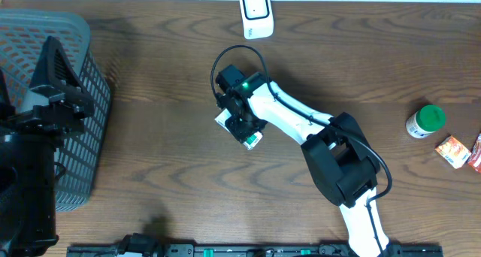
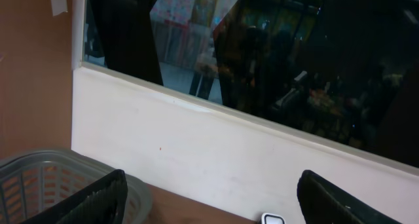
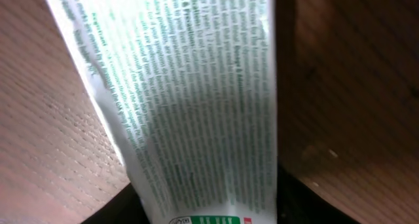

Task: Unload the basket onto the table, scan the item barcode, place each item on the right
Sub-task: 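Lift the Panadol box and hold it up to the scanner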

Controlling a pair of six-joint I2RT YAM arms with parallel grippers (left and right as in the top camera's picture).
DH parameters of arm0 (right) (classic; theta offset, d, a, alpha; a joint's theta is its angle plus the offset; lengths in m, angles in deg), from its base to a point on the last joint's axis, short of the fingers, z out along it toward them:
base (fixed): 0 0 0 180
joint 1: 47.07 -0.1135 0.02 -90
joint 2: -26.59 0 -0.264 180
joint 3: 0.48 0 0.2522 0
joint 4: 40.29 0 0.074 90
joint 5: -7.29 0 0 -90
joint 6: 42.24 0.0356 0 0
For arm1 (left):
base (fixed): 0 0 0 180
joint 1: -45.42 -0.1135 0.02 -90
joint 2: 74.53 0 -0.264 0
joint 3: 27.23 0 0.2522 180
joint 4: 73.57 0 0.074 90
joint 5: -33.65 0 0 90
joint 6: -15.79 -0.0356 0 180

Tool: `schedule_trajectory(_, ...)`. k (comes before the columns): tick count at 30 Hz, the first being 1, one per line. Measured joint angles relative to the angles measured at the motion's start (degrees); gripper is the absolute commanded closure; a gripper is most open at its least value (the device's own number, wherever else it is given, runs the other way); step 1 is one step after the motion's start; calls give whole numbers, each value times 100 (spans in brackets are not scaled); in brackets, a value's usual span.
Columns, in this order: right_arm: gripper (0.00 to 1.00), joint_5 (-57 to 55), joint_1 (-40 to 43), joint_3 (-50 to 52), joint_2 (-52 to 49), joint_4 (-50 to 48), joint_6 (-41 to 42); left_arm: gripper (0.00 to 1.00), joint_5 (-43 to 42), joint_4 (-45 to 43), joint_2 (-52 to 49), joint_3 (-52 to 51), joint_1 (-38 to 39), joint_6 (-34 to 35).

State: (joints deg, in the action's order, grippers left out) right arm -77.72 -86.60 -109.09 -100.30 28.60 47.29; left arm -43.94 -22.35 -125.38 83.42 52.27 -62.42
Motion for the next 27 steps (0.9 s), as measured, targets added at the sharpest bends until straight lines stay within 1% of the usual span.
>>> schedule_trajectory(5,54,101,4,0,0,79,0,17,-2,0,0,0,0,0)
schedule_trajectory(9,59,588,42,-11,0,420,-37,17,-2,0,0,0,0,0)
schedule_trajectory(14,61,1482,133,-190,-59,1204,-240,17,0,0,0,0,0,0)
schedule_trajectory(22,60,2900,479,-1165,-76,2413,-861,17,-2,2,0,0,0,0)
schedule_trajectory(27,59,3681,597,-1668,-76,3285,-1458,17,-2,0,2,0,0,0)
